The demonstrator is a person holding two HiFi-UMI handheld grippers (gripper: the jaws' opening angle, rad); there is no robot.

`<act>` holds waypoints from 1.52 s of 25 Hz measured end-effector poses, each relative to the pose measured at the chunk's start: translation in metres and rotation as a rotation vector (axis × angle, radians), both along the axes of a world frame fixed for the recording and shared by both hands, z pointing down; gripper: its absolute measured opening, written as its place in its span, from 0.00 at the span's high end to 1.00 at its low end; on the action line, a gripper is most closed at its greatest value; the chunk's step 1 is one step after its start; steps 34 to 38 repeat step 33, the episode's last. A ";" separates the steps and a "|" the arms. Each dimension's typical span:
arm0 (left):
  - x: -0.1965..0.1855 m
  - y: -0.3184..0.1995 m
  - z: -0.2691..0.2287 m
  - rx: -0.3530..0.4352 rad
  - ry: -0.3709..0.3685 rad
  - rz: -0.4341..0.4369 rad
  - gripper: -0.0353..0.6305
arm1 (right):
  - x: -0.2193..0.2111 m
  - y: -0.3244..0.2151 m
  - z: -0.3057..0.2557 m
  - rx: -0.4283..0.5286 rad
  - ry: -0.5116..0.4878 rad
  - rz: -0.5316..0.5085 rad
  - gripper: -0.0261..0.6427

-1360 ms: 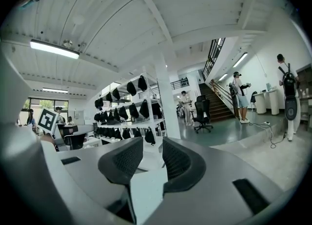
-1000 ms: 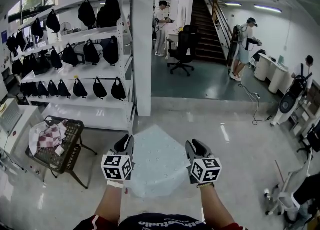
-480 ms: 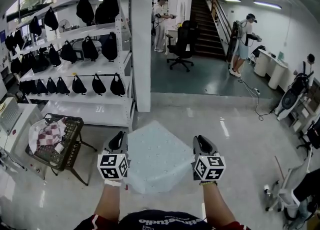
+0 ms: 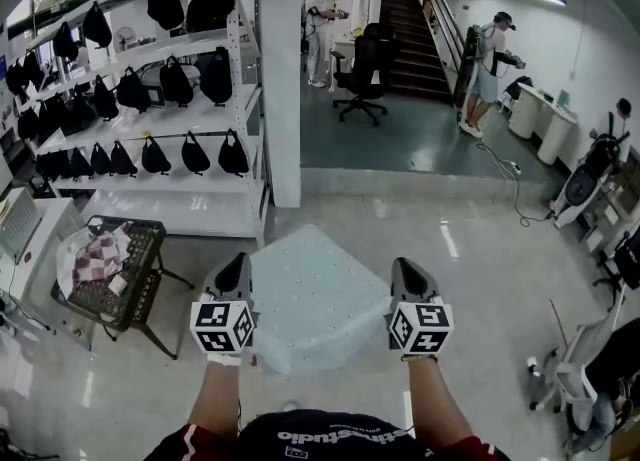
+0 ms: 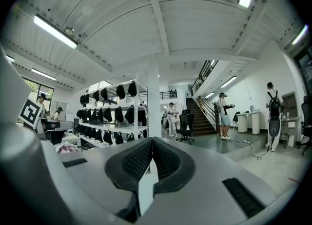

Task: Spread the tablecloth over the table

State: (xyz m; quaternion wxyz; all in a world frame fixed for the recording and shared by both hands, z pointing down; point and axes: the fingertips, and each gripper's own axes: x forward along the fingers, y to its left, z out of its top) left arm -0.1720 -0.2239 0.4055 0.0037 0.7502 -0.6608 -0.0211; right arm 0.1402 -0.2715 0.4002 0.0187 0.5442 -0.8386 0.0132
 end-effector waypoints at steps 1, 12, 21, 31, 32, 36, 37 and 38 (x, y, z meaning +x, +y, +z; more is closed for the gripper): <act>0.000 0.001 0.001 -0.001 -0.006 -0.002 0.92 | 0.000 0.001 0.001 -0.002 0.002 0.004 0.92; 0.007 0.003 0.009 -0.033 -0.046 0.005 0.92 | 0.002 0.010 0.004 -0.015 0.028 0.010 0.92; 0.014 0.000 0.015 -0.051 -0.066 0.038 0.92 | 0.000 0.009 0.005 -0.019 0.032 0.006 0.92; 0.012 -0.001 0.013 -0.052 -0.058 0.036 0.92 | 0.000 0.007 0.004 -0.019 0.034 0.001 0.92; 0.012 -0.001 0.012 -0.052 -0.057 0.037 0.92 | 0.000 0.007 0.003 -0.020 0.034 0.001 0.92; 0.013 0.000 0.012 -0.052 -0.056 0.039 0.92 | 0.000 0.007 0.003 -0.021 0.034 0.001 0.92; 0.013 0.000 0.012 -0.052 -0.056 0.039 0.92 | 0.000 0.007 0.003 -0.021 0.034 0.001 0.92; 0.013 0.000 0.012 -0.052 -0.056 0.039 0.92 | 0.000 0.007 0.003 -0.021 0.034 0.001 0.92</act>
